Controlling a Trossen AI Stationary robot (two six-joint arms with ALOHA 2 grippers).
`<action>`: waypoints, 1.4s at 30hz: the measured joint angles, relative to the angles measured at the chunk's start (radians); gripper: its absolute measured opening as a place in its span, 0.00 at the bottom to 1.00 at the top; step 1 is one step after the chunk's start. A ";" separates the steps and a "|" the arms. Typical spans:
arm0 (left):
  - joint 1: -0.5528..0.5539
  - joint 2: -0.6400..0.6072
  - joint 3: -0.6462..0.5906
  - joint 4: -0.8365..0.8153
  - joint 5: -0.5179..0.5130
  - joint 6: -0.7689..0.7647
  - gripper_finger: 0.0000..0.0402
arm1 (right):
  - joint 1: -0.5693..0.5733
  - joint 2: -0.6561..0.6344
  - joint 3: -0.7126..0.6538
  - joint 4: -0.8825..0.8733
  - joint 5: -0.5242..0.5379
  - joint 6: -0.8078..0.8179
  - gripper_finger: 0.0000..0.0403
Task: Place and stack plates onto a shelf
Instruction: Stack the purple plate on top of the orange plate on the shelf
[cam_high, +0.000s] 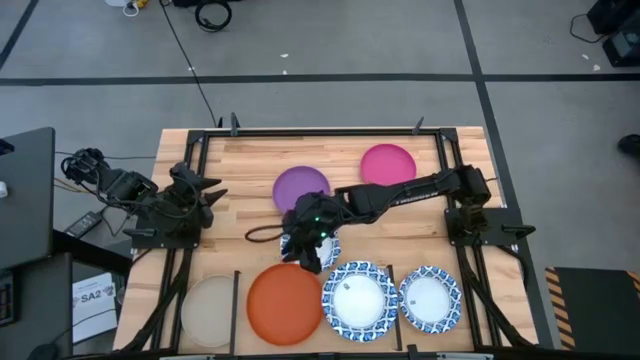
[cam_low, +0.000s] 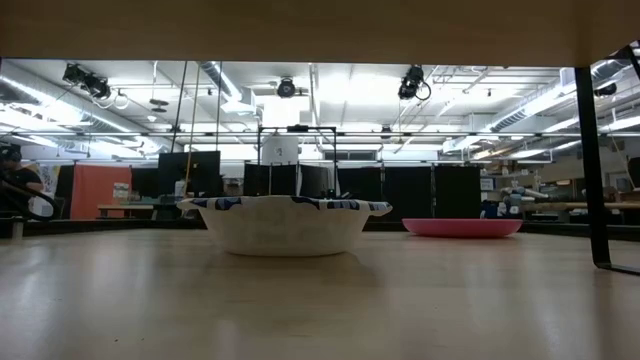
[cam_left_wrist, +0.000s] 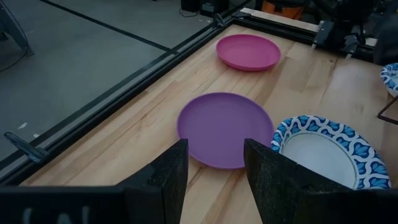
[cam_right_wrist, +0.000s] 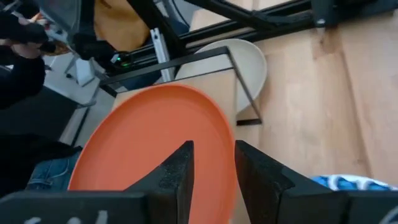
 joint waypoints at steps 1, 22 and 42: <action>0.000 0.000 0.000 0.000 -0.003 -0.001 0.40 | -0.003 -0.010 0.000 -0.001 0.005 -0.001 0.30; 0.163 0.011 0.001 0.333 0.089 0.186 0.40 | 0.088 -0.265 -0.084 -0.398 0.328 -0.135 0.30; 1.132 0.485 0.001 0.702 1.122 0.515 0.40 | -0.084 -0.858 -0.715 -0.100 0.427 -0.097 0.30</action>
